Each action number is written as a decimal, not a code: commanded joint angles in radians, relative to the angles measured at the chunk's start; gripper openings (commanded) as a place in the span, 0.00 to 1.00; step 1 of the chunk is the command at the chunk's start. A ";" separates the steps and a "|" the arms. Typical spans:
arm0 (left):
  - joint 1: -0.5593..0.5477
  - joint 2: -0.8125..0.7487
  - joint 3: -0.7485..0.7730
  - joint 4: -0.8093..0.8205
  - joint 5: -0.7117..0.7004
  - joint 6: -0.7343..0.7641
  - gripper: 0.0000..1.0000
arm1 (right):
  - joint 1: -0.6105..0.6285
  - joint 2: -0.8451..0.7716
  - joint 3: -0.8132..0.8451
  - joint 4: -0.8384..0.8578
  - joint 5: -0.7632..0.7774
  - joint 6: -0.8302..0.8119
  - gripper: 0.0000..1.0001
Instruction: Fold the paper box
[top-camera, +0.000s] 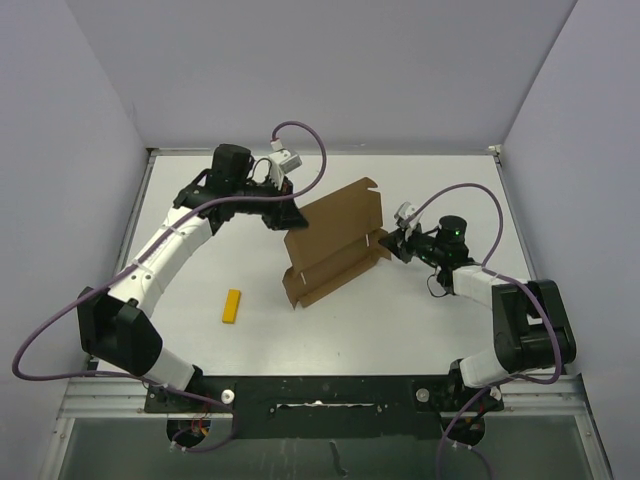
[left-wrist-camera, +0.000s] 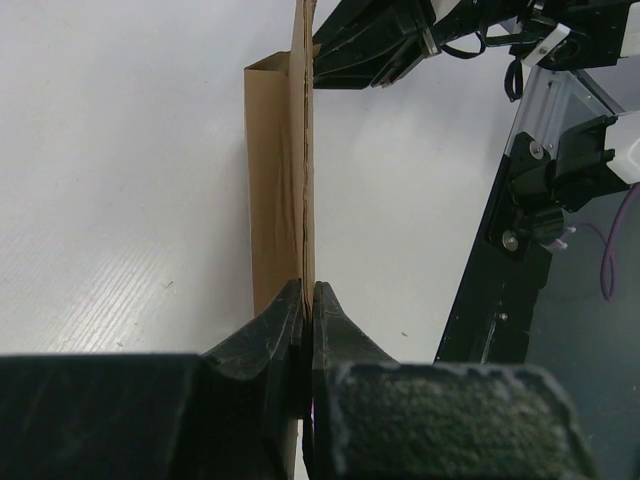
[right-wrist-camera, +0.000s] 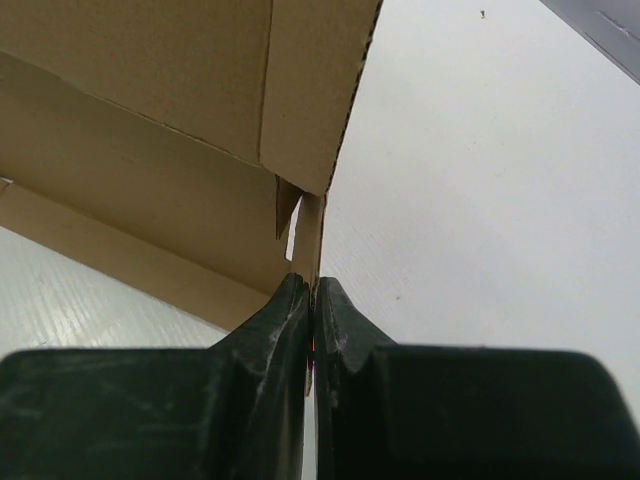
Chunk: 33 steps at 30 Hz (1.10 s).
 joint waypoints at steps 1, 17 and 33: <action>0.000 0.000 -0.016 0.054 0.018 -0.010 0.00 | 0.009 -0.002 0.000 0.093 -0.059 -0.006 0.00; -0.007 0.018 -0.028 0.059 0.006 -0.026 0.00 | -0.003 -0.037 0.066 -0.145 -0.153 -0.123 0.17; -0.038 0.006 -0.029 0.049 -0.017 -0.017 0.00 | -0.052 -0.047 0.137 -0.342 -0.223 -0.196 0.27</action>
